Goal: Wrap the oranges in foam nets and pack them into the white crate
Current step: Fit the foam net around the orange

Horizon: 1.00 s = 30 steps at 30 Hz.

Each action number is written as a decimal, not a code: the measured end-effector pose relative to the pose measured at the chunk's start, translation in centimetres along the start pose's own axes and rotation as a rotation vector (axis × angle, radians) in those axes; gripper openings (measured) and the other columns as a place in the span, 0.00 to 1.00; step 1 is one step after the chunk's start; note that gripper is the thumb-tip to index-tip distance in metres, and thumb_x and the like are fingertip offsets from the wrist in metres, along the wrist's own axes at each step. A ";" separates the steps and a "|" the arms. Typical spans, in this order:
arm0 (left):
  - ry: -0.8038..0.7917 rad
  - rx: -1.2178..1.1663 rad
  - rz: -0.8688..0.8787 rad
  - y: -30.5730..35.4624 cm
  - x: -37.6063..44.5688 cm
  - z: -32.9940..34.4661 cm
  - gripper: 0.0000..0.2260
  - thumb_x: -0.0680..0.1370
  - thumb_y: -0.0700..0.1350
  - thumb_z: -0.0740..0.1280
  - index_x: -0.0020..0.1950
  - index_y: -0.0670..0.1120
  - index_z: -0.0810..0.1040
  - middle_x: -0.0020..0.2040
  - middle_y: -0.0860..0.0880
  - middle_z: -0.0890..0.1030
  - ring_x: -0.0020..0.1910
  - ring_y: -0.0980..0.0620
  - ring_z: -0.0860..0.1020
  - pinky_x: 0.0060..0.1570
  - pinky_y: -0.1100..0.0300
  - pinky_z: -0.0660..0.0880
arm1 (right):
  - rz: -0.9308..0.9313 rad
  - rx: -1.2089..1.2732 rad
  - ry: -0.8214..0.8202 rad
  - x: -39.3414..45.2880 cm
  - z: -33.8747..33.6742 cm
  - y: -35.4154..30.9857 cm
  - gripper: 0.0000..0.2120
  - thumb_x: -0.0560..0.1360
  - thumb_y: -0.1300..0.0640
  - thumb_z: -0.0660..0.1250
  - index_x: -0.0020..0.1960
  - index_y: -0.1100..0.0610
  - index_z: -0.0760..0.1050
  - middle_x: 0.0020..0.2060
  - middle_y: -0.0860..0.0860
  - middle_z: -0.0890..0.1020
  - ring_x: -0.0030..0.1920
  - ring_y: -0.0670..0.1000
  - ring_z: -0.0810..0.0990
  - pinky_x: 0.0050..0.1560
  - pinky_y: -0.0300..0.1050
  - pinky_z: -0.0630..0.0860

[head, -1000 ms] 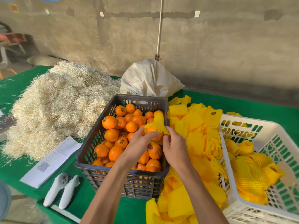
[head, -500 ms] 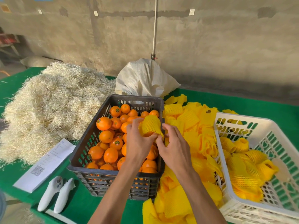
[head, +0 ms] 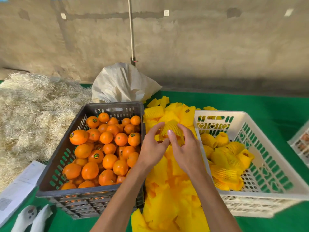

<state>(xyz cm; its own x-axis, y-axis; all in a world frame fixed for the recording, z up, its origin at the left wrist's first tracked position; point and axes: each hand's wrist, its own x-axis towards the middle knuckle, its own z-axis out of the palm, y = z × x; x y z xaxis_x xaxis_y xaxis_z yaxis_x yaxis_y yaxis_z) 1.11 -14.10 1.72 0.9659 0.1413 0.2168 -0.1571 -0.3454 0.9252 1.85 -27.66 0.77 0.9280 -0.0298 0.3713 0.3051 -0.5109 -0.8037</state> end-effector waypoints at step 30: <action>0.029 -0.094 -0.137 -1.2 1.6 2.9 0.12 0.84 0.46 0.66 0.67 0.46 0.80 0.63 0.48 0.82 0.63 0.52 0.78 0.61 0.57 0.75 | 0.094 -0.123 -0.418 1.4 2.0 7.1 0.18 0.79 0.52 0.71 0.67 0.54 0.75 0.63 0.49 0.80 0.62 0.51 0.79 0.61 0.50 0.77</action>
<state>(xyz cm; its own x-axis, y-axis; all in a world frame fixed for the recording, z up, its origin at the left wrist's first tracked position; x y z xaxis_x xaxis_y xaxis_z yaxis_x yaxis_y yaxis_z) 3.44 -16.11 0.06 0.9734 0.2087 0.0944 -0.0442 -0.2331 0.9714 5.75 -29.64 -5.39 0.9649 0.2560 0.0586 0.2107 -0.6215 -0.7546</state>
